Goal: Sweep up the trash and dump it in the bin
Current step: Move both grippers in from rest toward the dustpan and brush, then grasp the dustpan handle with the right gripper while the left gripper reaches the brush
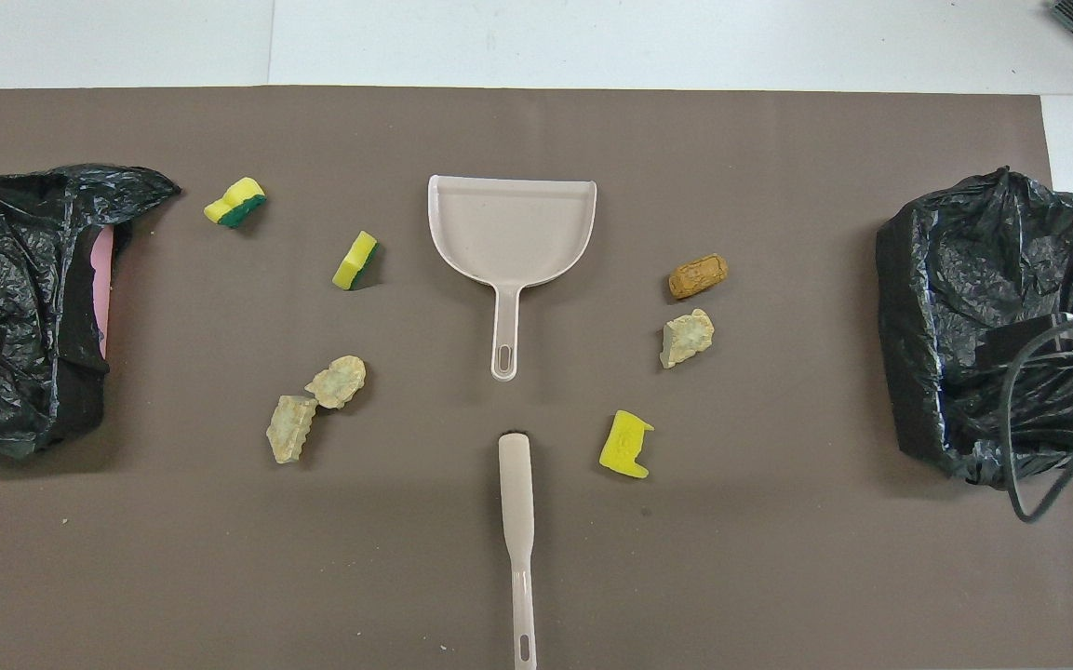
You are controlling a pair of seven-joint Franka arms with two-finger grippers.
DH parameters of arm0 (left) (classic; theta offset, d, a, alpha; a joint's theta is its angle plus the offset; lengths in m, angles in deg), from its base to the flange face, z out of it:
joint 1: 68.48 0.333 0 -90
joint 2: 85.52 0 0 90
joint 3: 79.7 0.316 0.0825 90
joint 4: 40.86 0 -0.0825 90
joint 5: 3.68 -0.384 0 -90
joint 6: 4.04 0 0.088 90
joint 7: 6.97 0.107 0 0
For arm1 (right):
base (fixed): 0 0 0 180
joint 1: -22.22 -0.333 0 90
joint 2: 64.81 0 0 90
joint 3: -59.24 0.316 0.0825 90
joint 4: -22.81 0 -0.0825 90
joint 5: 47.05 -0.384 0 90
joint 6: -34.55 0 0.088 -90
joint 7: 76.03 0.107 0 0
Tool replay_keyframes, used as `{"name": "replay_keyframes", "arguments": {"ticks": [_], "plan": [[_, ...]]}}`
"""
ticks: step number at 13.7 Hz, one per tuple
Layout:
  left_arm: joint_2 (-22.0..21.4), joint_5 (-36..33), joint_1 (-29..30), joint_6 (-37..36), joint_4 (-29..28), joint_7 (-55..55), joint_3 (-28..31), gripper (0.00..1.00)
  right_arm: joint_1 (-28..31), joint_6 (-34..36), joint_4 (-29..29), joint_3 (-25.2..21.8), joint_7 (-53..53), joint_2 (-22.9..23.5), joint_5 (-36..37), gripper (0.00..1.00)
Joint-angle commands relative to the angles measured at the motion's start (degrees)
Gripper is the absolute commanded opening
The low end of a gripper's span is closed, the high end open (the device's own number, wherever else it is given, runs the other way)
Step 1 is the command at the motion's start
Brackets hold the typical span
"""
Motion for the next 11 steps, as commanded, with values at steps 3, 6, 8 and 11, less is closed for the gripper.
{"name": "replay_keyframes", "arguments": {"ticks": [3, 6, 8, 11], "plan": [[-6.2, 0.9, -5.8, 3.7, -11.6, -3.4, 0.6, 1.00, -0.9, -6.0, -2.7, 0.6, 1.2, 0.9, -0.9, 1.00], [-10.0, 2.5, -13.0, 12.2, -23.0, -12.2, 0.6, 1.00, -3.4, -6.9, -0.7, 0.6, 5.1, 6.0, -0.9, 1.00], [-10.9, 2.5, -19.1, 16.4, -28.9, -19.5, 0.6, 1.00, -4.3, -7.2, 2.8, 0.7, 7.5, 9.9, -1.2, 1.00], [-13.9, 2.6, -27.4, 22.9, -38.6, -28.2, 0.5, 1.00, -8.3, -6.2, 9.3, 1.0, 14.7, 15.8, -1.0, 1.00]]}}
